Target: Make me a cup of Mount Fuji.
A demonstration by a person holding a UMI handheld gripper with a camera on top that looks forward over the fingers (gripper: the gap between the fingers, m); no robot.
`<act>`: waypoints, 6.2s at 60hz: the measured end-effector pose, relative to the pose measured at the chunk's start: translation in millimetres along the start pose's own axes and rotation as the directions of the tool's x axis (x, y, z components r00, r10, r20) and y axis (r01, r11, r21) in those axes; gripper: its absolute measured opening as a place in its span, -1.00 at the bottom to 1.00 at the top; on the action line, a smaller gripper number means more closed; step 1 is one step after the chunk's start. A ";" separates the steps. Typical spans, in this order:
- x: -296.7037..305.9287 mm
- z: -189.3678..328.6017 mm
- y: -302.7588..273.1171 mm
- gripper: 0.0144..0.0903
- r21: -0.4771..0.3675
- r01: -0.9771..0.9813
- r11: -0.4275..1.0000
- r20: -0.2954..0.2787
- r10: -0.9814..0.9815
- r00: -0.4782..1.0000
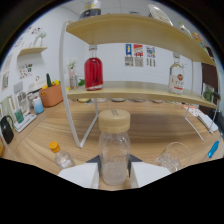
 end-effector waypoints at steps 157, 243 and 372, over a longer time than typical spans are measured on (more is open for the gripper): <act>156.1 -175.4 -322.8 -0.11 0.399 -0.058 0.915 -0.028 0.075 0.997; 201.0 -43.2 -86.3 -0.12 -0.209 0.896 -0.391 -0.143 -0.894 -0.424; 143.8 -161.6 -32.4 0.88 -0.166 -0.013 0.986 -0.167 -0.015 0.986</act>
